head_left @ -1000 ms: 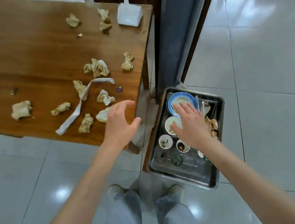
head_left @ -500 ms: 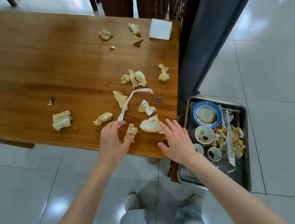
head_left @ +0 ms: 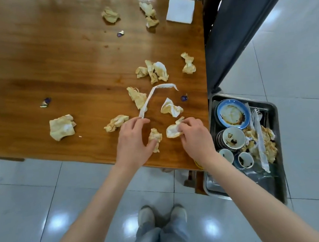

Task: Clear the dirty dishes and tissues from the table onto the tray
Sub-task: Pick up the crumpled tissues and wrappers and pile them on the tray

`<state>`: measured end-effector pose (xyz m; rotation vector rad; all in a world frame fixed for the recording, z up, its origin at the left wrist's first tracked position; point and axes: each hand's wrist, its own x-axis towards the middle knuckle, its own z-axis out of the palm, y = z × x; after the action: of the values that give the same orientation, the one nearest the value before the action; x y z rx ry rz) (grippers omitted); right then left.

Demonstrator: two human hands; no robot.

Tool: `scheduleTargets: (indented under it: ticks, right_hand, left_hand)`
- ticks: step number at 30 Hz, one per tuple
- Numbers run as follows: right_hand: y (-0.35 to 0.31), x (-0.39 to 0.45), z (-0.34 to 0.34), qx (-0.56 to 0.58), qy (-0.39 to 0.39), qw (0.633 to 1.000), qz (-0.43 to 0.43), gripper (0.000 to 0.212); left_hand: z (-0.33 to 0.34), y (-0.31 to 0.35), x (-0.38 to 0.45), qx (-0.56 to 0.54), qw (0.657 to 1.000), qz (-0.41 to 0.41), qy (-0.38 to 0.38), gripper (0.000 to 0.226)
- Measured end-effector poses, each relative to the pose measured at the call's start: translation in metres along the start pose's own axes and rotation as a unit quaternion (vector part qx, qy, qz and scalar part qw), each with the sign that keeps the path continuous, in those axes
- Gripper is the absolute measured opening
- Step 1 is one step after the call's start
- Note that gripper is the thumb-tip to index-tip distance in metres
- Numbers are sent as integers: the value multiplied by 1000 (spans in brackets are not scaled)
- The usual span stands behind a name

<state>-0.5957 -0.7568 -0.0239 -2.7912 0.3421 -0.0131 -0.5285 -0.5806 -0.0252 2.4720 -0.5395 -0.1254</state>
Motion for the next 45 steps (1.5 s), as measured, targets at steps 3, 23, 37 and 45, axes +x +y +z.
scheduleTargets:
  ticks: [3, 23, 37, 45]
  right_hand:
    - [2, 2, 1, 22, 41, 999, -13, 16]
    - [11, 24, -6, 40, 182, 982, -29, 10]
    - [-8, 54, 5, 49, 42, 998, -25, 38]
    - [-11, 71, 6, 12, 0, 1000, -25, 29]
  left_hand:
    - [4, -3, -3, 60, 998, -2, 6, 60]
    - [24, -8, 7, -46, 997, -28, 47, 42]
    - [2, -33, 28, 47, 986, -113, 111, 35]
    - [-2, -42, 32, 27, 989, -111, 99, 36]
